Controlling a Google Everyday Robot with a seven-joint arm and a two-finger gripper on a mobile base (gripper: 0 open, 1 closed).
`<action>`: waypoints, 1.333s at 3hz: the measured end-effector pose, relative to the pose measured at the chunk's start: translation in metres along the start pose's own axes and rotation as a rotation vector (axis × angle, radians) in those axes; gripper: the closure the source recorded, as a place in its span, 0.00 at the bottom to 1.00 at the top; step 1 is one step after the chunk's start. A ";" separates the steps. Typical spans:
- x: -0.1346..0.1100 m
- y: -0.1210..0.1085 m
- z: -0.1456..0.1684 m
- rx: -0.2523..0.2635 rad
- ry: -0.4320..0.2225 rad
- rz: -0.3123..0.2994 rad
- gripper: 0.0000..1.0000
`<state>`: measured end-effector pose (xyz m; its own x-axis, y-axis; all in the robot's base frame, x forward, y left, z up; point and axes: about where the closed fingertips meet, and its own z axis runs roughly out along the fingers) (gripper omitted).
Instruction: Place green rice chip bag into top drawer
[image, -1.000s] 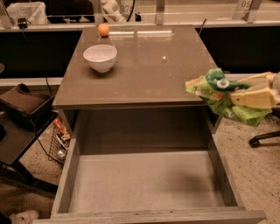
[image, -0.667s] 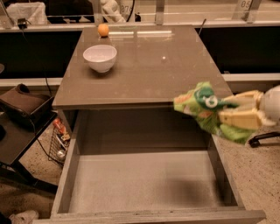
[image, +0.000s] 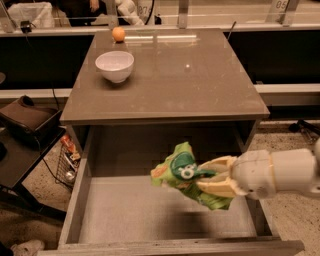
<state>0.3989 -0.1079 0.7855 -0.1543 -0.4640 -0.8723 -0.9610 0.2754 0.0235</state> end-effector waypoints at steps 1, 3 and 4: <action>0.019 0.024 0.055 -0.063 0.029 -0.037 1.00; 0.027 0.044 0.101 -0.106 0.045 -0.086 0.82; 0.027 0.045 0.101 -0.108 0.046 -0.087 0.59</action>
Offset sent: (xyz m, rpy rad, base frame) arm -0.0332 0.1283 -0.1065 -0.0660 -0.0325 0.2104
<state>0.3752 -0.0229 0.7136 -0.0768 -0.5211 -0.8500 -0.9900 0.1408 0.0032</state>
